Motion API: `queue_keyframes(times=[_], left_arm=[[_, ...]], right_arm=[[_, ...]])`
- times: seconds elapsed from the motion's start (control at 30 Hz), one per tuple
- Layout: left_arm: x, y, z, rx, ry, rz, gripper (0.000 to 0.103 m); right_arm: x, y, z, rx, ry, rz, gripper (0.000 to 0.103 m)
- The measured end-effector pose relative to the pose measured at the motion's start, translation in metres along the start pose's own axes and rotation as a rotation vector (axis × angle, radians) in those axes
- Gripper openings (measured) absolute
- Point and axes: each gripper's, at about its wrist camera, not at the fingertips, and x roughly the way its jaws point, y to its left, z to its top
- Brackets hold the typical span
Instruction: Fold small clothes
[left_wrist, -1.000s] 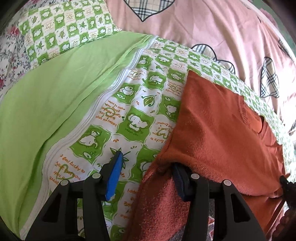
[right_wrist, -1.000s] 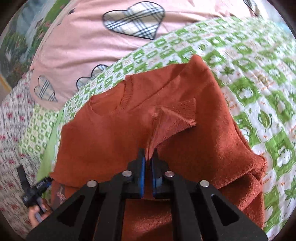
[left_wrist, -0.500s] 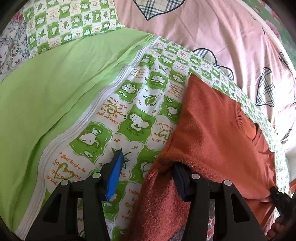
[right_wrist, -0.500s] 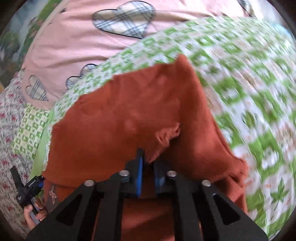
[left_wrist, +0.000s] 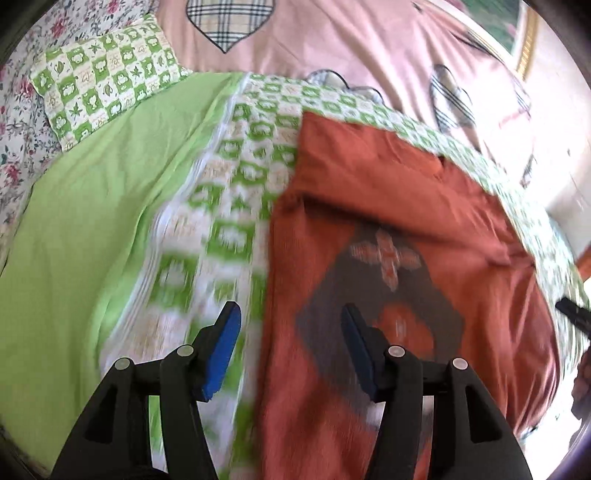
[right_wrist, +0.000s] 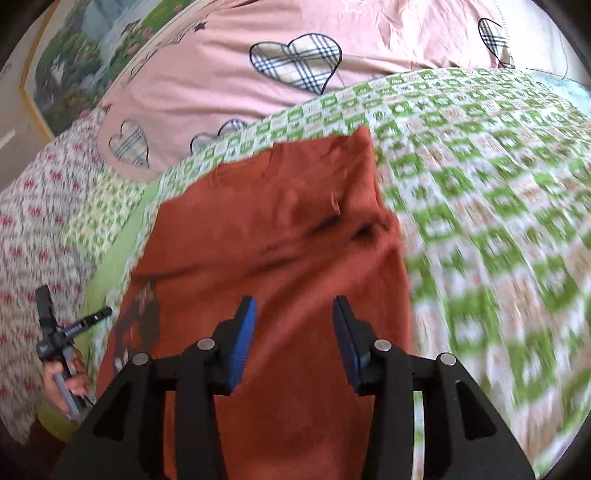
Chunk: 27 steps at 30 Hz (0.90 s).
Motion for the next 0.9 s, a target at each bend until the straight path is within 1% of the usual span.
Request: queue_keyframes(times=[0.13, 0.2, 0.27, 0.37, 0.43, 0.47, 0.53, 0.57, 0.6, 0.67, 0.7, 0.77, 0.83, 0.87, 0.9], left_arm=[[-0.018, 0.008, -0.042, 0.043, 0.056, -0.002, 0.058], [-0.022, 0.017, -0.061, 0.028, 0.090, -0.010, 0.058], [-0.027, 0.022, -0.073, 0.009, 0.098, -0.026, 0.058], [-0.037, 0.025, -0.087, -0.008, 0.092, -0.064, 0.057], [-0.042, 0.023, -0.094, -0.013, 0.094, -0.115, 0.056], [-0.042, 0.022, -0.095, -0.020, 0.096, -0.143, 0.056], [-0.042, 0.017, -0.100, -0.036, 0.102, -0.224, 0.044], [-0.040, 0.013, -0.101, -0.036, 0.118, -0.264, 0.033], [-0.038, 0.009, -0.101, -0.030, 0.127, -0.274, 0.030], [-0.037, 0.005, -0.103, -0.010, 0.130, -0.265, 0.030], [-0.038, 0.006, -0.104, -0.002, 0.136, -0.268, 0.030], [-0.040, 0.013, -0.105, -0.021, 0.152, -0.299, 0.030], [-0.041, 0.020, -0.108, -0.037, 0.166, -0.329, 0.029], [-0.042, 0.020, -0.109, -0.035, 0.165, -0.332, 0.028], [-0.041, 0.020, -0.109, -0.030, 0.160, -0.330, 0.025]], right_arm=[[-0.026, -0.013, -0.030, 0.022, 0.014, 0.020, 0.044], [-0.041, -0.022, -0.045, 0.034, 0.016, 0.005, 0.045], [-0.054, -0.032, -0.059, 0.049, 0.021, -0.005, 0.045], [-0.063, -0.043, -0.079, 0.082, 0.052, 0.028, 0.045], [-0.061, -0.045, -0.090, 0.097, 0.089, 0.064, 0.045], [-0.057, -0.045, -0.097, 0.103, 0.114, 0.098, 0.045], [-0.051, -0.040, -0.107, 0.106, 0.116, 0.162, 0.045], [-0.047, -0.035, -0.108, 0.098, 0.113, 0.186, 0.047], [-0.044, -0.030, -0.108, 0.086, 0.112, 0.204, 0.047], [-0.040, -0.022, -0.109, 0.065, 0.119, 0.244, 0.047], [-0.038, -0.019, -0.109, 0.050, 0.126, 0.246, 0.047], [-0.039, -0.018, -0.111, 0.024, 0.136, 0.240, 0.047], [-0.042, -0.025, -0.113, 0.042, 0.134, 0.260, 0.047], [-0.043, -0.029, -0.115, 0.060, 0.133, 0.280, 0.046], [-0.042, -0.031, -0.116, 0.073, 0.128, 0.292, 0.046]])
